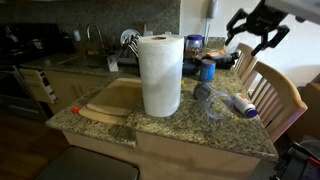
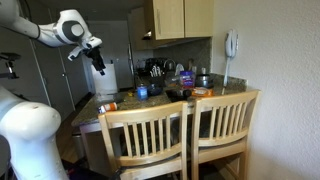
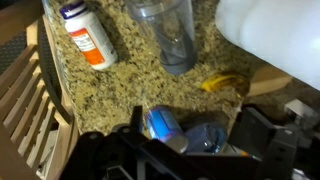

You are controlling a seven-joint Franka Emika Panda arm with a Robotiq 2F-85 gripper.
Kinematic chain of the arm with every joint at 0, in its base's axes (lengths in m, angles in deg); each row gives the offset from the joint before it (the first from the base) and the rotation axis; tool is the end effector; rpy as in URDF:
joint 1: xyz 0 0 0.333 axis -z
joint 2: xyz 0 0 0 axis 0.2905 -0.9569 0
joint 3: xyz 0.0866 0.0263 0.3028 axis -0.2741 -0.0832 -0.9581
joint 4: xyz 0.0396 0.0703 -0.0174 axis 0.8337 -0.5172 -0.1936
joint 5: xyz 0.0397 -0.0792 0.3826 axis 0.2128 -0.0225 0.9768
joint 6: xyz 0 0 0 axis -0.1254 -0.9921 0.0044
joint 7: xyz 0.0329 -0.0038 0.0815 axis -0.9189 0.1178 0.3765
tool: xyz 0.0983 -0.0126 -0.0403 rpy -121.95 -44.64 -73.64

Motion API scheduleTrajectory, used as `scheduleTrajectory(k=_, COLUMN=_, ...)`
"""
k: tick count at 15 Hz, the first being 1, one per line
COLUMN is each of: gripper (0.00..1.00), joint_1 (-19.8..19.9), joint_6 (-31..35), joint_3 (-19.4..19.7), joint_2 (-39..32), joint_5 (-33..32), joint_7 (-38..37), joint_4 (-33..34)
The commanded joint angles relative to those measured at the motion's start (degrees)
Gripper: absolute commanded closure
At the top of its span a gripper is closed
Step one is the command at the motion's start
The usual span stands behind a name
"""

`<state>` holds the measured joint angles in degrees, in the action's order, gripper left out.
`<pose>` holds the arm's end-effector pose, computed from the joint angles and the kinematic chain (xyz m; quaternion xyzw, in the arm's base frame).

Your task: Move the white and orange bottle to the left side of the countertop

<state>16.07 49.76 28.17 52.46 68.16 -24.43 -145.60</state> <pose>0.3881 0.1229 0.5702 -0.8740 0.4254 -0.2114 0.1022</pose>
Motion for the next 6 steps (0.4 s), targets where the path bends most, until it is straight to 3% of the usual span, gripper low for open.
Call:
scheduleTrajectory(k=1, gripper=0.00, joint_1=3.4, joint_6=-11.8, joint_3=-2.1, joint_2=5.0, joint_5=-4.9, joint_7=-4.5, joint_4=9.3)
scheduleTrajectory(k=3, gripper=0.00, joint_1=3.9, joint_6=-20.8, joint_3=-2.2, joint_2=4.3, joint_5=-7.1, joint_7=-3.8, joint_4=13.1)
scheduleTrajectory(k=4, gripper=0.00, joint_1=2.1, joint_6=-14.6, joint_3=-1.4, joint_2=5.5, joint_5=-5.3, joint_7=-3.6, joint_4=9.5)
scheduleTrajectory(k=6, gripper=0.00, joint_1=2.4, joint_6=-19.5, joint_3=-1.4, joint_2=5.9, joint_5=-6.2, joint_7=-3.7, joint_4=12.1)
